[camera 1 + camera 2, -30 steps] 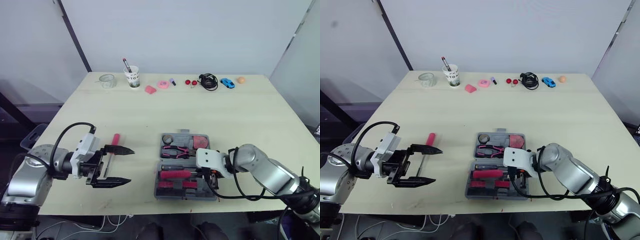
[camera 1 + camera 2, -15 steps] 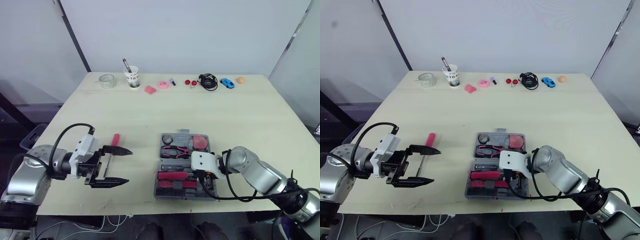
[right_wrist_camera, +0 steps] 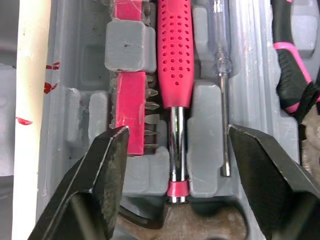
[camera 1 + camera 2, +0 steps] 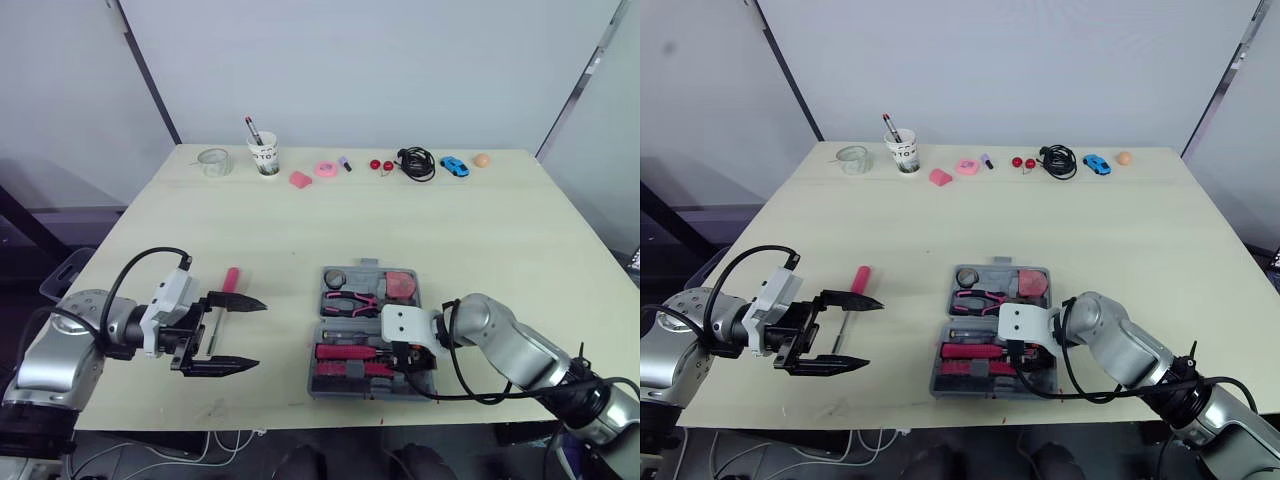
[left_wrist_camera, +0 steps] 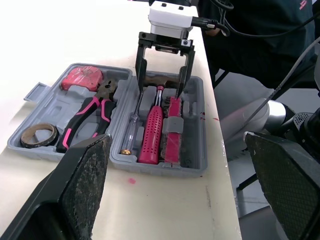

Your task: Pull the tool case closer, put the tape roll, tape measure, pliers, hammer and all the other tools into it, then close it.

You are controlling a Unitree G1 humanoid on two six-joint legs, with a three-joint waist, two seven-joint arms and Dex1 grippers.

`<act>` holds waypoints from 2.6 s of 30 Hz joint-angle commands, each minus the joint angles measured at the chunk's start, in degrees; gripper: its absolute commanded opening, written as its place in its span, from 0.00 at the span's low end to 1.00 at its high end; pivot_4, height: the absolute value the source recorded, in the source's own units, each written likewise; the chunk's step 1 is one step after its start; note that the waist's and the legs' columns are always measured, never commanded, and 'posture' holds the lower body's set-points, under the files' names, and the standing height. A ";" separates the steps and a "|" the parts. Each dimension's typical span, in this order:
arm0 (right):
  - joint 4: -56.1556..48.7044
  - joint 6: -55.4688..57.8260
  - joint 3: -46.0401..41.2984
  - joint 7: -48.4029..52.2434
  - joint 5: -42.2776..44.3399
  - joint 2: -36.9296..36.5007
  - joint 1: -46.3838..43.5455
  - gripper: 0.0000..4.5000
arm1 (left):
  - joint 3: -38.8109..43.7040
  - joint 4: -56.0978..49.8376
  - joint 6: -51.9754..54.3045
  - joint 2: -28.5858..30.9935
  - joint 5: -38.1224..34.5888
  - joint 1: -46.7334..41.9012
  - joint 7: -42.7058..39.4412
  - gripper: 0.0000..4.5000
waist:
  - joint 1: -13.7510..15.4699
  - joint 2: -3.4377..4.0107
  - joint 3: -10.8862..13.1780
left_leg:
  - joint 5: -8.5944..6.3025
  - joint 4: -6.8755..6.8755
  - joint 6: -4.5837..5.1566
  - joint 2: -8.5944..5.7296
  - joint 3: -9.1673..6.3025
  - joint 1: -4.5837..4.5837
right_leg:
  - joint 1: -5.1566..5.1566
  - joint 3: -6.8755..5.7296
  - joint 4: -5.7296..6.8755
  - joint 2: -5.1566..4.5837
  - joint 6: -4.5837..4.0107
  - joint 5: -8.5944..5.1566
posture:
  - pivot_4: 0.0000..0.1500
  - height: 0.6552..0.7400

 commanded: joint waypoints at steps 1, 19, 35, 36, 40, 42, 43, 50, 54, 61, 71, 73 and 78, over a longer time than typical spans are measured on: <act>-2.71 -0.22 -4.97 -0.06 2.47 0.07 0.76 0.67 | 0.64 -2.07 -0.25 -0.50 -1.15 -0.59 -3.19 1.00 | 0.01 0.00 0.00 | 0.00 0.00 0.00 0.00 0.01 0.00 | 0.00 0.01 0.00 0.00 0.00 0.00 | 1.00 1.00; 6.27 -15.50 -10.68 -0.41 8.70 8.27 6.18 0.01 | 0.21 -4.61 1.77 -4.08 -1.11 -2.35 -2.13 1.00 | -0.02 -0.03 -0.02 | 0.00 0.00 0.00 0.00 -0.02 0.01 | 0.02 0.00 0.01 0.02 0.11 0.06 | 1.00 1.00; 11.55 -20.26 -9.97 -2.03 5.02 9.83 8.35 0.01 | 1.63 -5.46 1.37 -4.40 -0.87 0.76 -0.91 1.00 | -0.08 -0.09 -0.07 | 0.00 0.00 0.00 0.00 -0.01 0.11 | 0.05 0.03 0.08 0.02 0.08 0.05 | 1.00 1.00; 10.03 -19.74 -11.19 -2.16 6.03 9.75 8.59 0.01 | 1.81 -5.50 1.44 -4.45 -0.86 1.03 -0.51 1.00 | -0.05 -0.08 -0.05 | 0.00 0.00 0.00 0.00 -0.01 0.10 | 0.05 0.03 0.08 0.02 0.08 0.05 | 1.00 1.00; 3.10 -17.40 -18.82 -4.26 11.53 9.78 11.04 0.01 | 3.02 -5.71 3.80 -4.48 -0.61 3.00 3.57 1.00 | 0.03 -0.08 -0.05 | 0.00 0.00 0.00 0.00 -0.01 0.06 | 0.04 0.03 0.05 0.01 0.09 0.06 | 1.00 1.00; 1.15 -17.60 -23.30 -6.71 13.60 10.09 13.13 0.01 | 4.13 -5.37 3.10 -6.00 0.45 3.77 7.34 1.00 | 0.03 -0.10 -0.06 | 0.00 0.00 0.00 0.00 -0.02 0.05 | 0.05 0.03 0.05 0.01 0.12 0.07 | 1.00 1.00; 0.69 -18.03 -25.03 -7.57 14.17 10.00 14.16 0.01 | 4.67 -4.55 1.58 -7.22 1.92 3.82 9.92 1.00 | 0.16 -0.08 -0.05 | 0.00 0.00 0.00 0.01 -0.03 0.06 | 0.05 0.01 0.04 0.01 0.11 0.06 | 1.00 1.00; 2.33 -24.76 -37.05 -13.89 16.26 9.98 23.23 0.01 | 9.58 -2.32 1.10 -12.51 5.15 7.97 21.93 1.00 | 0.06 -0.10 -0.06 | 0.00 -0.01 0.00 -0.01 -0.01 0.06 | 0.07 0.04 0.01 0.00 0.14 0.08 | 1.00 1.00; 3.81 -27.44 -45.89 -13.75 20.54 9.00 30.53 0.01 | 13.42 -1.41 -0.18 -16.21 5.86 13.44 27.91 1.00 | -0.03 -0.10 -0.07 | 0.00 -0.03 0.00 0.00 0.00 0.10 | 0.08 0.06 0.03 0.00 0.15 0.09 | 1.00 1.00; 6.20 -31.71 -54.06 -13.36 24.46 8.95 39.74 0.42 | 17.73 -0.67 -0.76 -20.00 6.08 21.45 32.87 1.00 | -0.03 -0.12 -0.09 | 0.00 -0.03 -0.01 0.01 0.01 0.16 | 0.10 0.08 0.03 -0.02 -0.01 0.00 | 1.00 1.00; 7.01 -35.86 -59.74 -13.68 28.06 11.44 50.91 0.99 | 21.65 0.27 -3.17 -24.11 7.25 26.77 39.95 1.00 | -0.01 -0.19 -0.19 | -0.01 -0.04 -0.01 0.01 0.04 0.17 | 0.11 0.09 0.01 -0.09 -0.02 -0.01 | 1.00 1.00; 7.51 -36.63 -60.68 -13.38 28.39 11.80 52.94 0.99 | 22.00 0.39 -3.57 -24.75 7.89 27.29 41.64 1.00 | -0.01 -0.20 -0.22 | -0.01 -0.04 -0.01 0.01 0.04 0.17 | 0.11 0.09 0.01 -0.10 -0.02 -0.01 | 1.00 1.00; 8.18 -37.88 -61.27 -12.95 29.17 11.59 54.50 0.99 | 21.72 0.62 -3.92 -25.04 8.61 27.70 43.07 1.00 | 0.00 -0.20 -0.28 | -0.02 -0.06 -0.01 0.01 0.06 0.17 | 0.10 0.10 -0.01 -0.12 -0.03 -0.01 | 1.00 1.00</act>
